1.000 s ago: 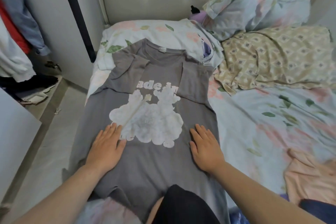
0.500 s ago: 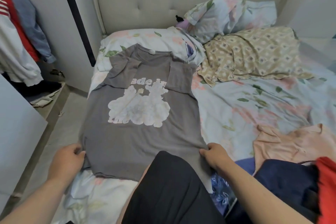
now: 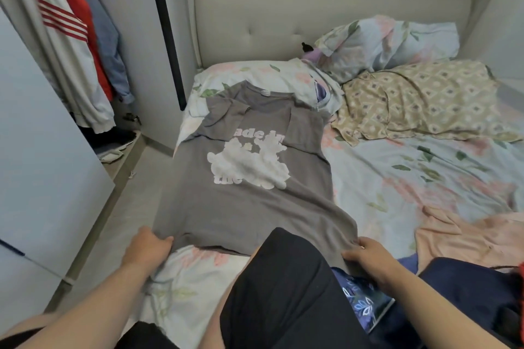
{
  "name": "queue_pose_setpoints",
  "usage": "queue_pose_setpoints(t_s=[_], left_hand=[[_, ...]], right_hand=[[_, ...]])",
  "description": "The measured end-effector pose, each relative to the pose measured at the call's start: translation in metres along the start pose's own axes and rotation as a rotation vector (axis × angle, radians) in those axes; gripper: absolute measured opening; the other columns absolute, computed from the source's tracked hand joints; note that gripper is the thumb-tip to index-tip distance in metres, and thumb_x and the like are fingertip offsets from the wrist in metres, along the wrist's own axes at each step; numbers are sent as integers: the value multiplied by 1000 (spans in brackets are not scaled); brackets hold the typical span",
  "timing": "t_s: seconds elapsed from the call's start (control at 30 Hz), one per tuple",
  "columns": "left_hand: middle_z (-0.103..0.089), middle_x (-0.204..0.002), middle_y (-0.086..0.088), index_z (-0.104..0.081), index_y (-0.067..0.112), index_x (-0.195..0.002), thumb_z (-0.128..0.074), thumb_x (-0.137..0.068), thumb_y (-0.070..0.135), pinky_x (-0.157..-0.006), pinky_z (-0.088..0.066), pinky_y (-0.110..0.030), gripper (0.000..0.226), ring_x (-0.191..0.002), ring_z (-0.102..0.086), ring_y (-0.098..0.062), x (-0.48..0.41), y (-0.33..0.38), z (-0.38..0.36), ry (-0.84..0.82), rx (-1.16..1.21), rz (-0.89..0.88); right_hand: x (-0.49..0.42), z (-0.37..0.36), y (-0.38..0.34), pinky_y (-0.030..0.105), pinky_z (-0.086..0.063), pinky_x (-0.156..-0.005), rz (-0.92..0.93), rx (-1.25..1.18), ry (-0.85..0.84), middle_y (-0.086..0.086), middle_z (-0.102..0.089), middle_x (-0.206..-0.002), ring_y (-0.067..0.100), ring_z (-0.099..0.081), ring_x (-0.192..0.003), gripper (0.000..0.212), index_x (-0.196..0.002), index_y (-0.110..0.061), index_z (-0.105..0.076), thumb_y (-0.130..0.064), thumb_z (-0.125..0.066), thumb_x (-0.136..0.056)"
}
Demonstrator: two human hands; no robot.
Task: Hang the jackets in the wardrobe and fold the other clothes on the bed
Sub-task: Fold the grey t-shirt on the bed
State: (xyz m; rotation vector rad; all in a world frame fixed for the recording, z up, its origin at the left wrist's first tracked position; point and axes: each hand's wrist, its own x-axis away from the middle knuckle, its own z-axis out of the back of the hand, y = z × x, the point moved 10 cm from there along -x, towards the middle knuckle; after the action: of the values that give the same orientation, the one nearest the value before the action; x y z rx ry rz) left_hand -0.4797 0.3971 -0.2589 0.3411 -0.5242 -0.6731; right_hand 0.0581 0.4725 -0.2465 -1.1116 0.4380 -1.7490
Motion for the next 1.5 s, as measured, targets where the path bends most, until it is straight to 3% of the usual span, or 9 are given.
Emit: queue_pose_setpoints(t_s=[0.17, 0.37, 0.5, 0.67, 0.8, 0.97, 1.1, 1.23, 1.5], left_hand=[[-67, -104, -28, -65, -13, -103, -67, -87, 4, -72, -50, -40, 23, -78, -63, -32, -11, -30, -21, -109, 566, 232], [-59, -87, -23, -59, 6, -80, -58, -95, 13, -69, -59, -49, 16, -77, -60, -36, -15, -15, 38, 140, 564, 76], [-47, -68, -13, -56, 10, -91, -52, -99, 10, -34, -43, -16, 9, -41, -48, -16, -14, 16, 75, 76, 889, 25], [-58, -77, -3, -61, 23, -103, -52, -99, 13, -41, -44, -14, 14, -56, -50, -15, 12, 61, 135, -36, 1292, -135], [-71, -69, -5, -58, 9, -90, -33, -94, -3, -56, -59, -23, 28, -60, -71, -14, 35, 86, 152, -227, 1462, -202], [-72, -76, -9, -58, 9, -95, -31, -84, -27, -60, -57, -16, 46, -65, -72, -10, 42, 94, 165, -143, 1302, -290], [-69, -67, -3, -63, 9, -95, -51, -96, -6, -48, -49, -11, 19, -57, -68, -4, 41, 92, 178, 93, 1112, -339], [-64, -77, 14, -72, 18, -100, -64, -93, 13, -52, -46, -6, 12, -62, -60, 9, 56, 95, 209, 394, 887, -499], [-69, -64, 23, -73, 28, -74, -65, -92, 10, -56, -42, -2, 26, -56, -57, 12, 74, 110, 223, 284, 726, -631]], right_hand=[[5, 3, 7, 29, -40, -50, -43, -116, 45, 7, -53, -51, 21, -49, -47, 10, -77, -5, -55, 1, -61, -82], [12, 23, -14, 27, -47, -43, 18, -469, 142, 12, -53, -60, 21, -49, -44, 34, -114, -15, -45, 6, -56, -90], [13, 44, -53, 24, -50, -43, 99, -644, 120, 14, -55, -62, 19, -54, -44, 17, -87, -10, -53, 6, -55, -93], [25, 48, -108, 33, -62, -63, 143, -1044, -165, 16, -70, -83, 30, -74, -77, 29, -93, 0, -62, 11, -36, -88], [35, 58, -142, 38, -62, -79, 292, -901, -180, 12, -71, -108, 29, -71, -100, 53, -114, -3, -61, 25, -30, -83], [41, 94, -159, 29, -59, -68, 399, -657, 158, 13, -69, -89, 21, -68, -77, 18, -92, -7, -67, 10, -60, -90], [45, 121, -167, 31, -50, -73, 468, -621, 313, 7, -69, -87, 19, -61, -80, 10, -87, -13, -70, -9, -64, -94], [50, 137, -170, 34, -51, -89, 523, -686, 292, 13, -70, -93, 22, -63, -87, 11, -95, -6, -70, -7, -59, -96], [71, 173, -160, 31, -62, -64, 510, -737, 126, 12, -71, -73, 21, -68, -67, 14, -92, 1, -68, -6, -56, -96]])
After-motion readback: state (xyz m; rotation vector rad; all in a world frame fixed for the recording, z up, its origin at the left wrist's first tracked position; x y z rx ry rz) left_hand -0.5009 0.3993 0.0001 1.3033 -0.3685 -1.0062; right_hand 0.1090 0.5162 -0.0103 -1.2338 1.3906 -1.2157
